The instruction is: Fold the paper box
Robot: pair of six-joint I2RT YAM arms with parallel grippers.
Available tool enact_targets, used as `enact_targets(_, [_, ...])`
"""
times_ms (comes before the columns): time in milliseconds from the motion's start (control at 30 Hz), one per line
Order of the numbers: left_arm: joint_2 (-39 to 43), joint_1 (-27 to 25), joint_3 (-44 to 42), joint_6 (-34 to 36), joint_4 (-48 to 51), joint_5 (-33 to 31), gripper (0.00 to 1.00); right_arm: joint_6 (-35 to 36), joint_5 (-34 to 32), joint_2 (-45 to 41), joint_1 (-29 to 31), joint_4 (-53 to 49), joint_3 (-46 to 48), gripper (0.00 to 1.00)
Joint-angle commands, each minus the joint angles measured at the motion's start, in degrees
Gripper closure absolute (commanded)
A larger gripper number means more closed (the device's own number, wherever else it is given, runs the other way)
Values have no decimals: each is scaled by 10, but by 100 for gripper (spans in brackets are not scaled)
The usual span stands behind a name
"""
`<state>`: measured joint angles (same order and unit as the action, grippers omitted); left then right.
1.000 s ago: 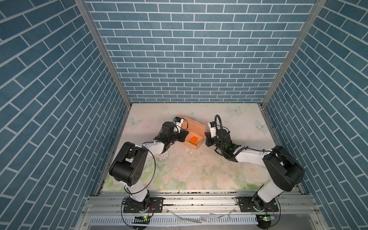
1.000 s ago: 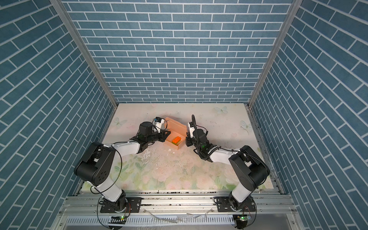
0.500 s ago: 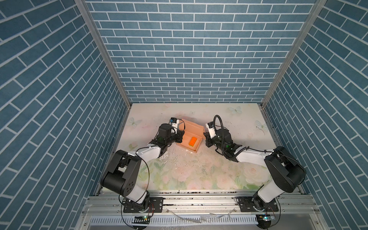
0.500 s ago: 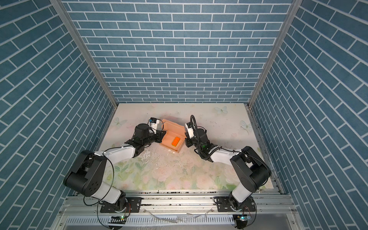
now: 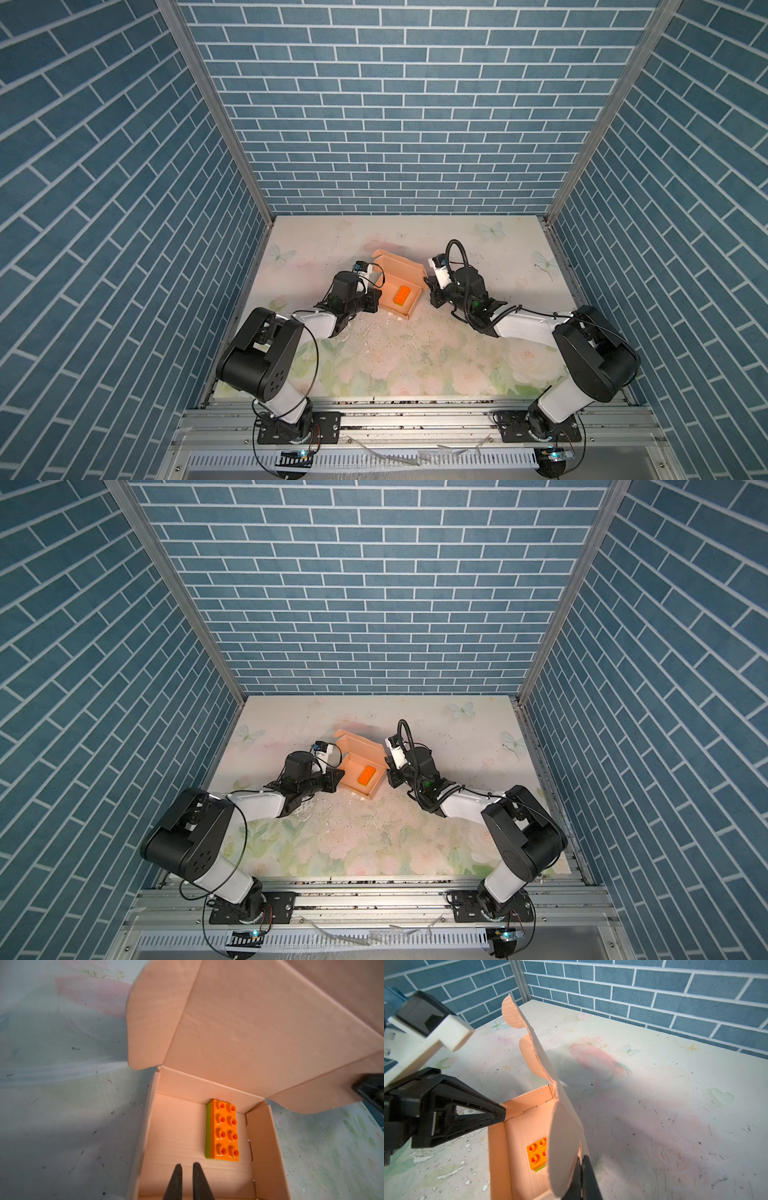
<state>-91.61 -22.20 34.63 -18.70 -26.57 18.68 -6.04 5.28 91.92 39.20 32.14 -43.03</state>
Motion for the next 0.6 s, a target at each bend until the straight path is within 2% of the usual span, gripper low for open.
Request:
enact_targets(0, [-8,-7,-12,-8,-29,12,86,-9,-14,-2,-2,9,-24,100])
enact_targets(567, [-38,-68,-3,-42,-58,9,86,-117,-75,31,-2,-54,-78,100])
